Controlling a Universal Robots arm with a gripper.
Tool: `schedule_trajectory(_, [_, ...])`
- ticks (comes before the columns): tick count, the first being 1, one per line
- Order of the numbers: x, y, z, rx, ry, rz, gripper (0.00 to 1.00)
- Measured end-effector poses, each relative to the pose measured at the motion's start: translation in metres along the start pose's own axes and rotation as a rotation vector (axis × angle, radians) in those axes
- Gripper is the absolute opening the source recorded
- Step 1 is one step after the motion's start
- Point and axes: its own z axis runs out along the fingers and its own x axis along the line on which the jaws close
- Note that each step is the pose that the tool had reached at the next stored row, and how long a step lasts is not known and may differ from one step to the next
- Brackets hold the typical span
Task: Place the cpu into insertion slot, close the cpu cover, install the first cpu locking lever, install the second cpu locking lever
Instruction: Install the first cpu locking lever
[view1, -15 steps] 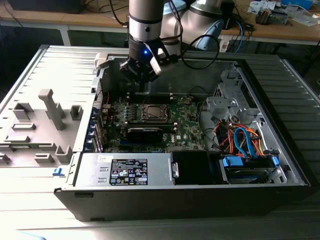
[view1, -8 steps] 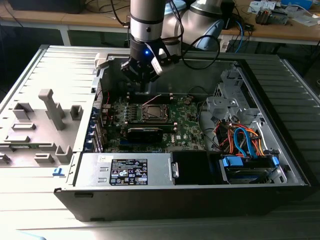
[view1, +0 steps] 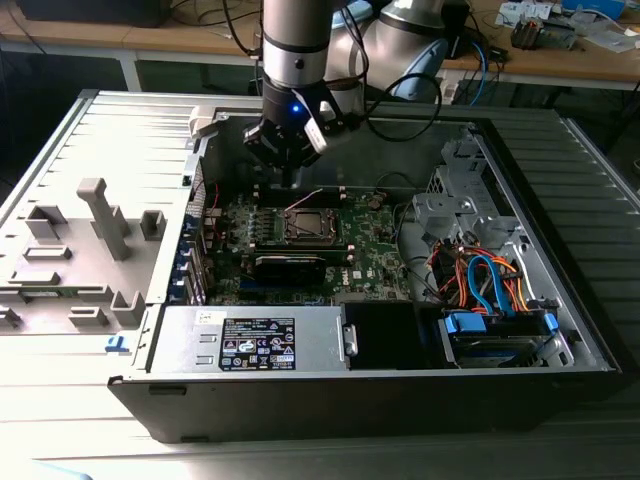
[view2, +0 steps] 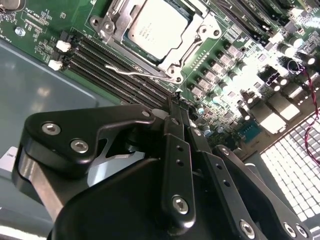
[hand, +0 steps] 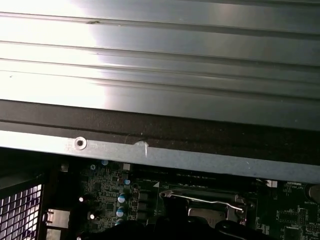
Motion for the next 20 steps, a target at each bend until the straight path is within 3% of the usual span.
schedule_trajectory(2, [-0.0008, -0.0001, 0.001, 0.0055, 0.0006, 0.0, 0.11])
schedule_trajectory(7, [-0.0024, -0.0003, 0.0031, 0.0282, 0.0029, 0.001, 0.11])
schedule_trajectory(20, [-0.0072, -0.001, 0.0103, 0.0295, 0.0031, 0.001, 0.11])
